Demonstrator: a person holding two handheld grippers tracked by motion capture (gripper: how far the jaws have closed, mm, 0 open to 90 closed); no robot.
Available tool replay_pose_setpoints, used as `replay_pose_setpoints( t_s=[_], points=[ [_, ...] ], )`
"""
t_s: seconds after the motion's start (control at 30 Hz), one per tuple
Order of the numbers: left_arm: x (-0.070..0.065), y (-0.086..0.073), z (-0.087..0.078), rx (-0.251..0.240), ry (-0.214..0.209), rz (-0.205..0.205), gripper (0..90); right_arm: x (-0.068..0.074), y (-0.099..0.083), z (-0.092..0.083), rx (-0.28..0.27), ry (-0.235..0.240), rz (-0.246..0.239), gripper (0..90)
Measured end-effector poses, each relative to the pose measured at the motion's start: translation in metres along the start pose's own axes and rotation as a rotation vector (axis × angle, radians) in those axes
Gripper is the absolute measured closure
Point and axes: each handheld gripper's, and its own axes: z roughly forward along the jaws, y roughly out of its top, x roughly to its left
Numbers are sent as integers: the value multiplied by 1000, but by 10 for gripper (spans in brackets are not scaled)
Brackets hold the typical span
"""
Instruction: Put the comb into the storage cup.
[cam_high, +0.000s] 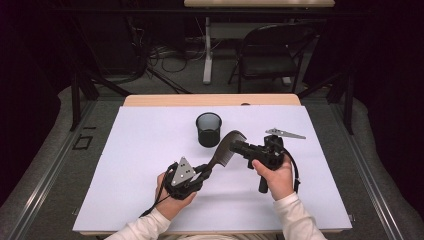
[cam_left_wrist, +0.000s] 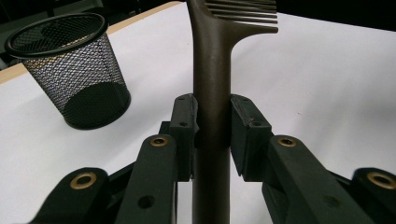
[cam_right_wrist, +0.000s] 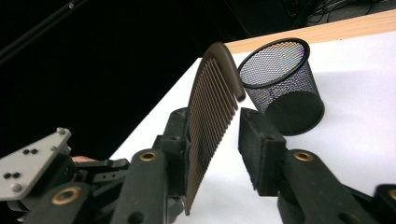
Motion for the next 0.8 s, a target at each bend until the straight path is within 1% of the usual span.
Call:
replay_pose_setpoints(
  t_s=[0.1, 0.23, 0.3, 0.8],
  points=[
    [-2, 0, 1, 2, -5, 6, 725, -2, 0, -1, -4, 8, 23, 692],
    [-2, 0, 1, 6, -6, 14, 725, -2, 0, -2, 0, 15, 33, 710],
    [-3, -1, 2, 6, -8, 9, 725, -3, 0, -2, 3, 20, 41, 730],
    [-4, -2, 3, 8, -18, 8, 725, -5, 1, -3, 5, 42, 75, 809]
  ],
)
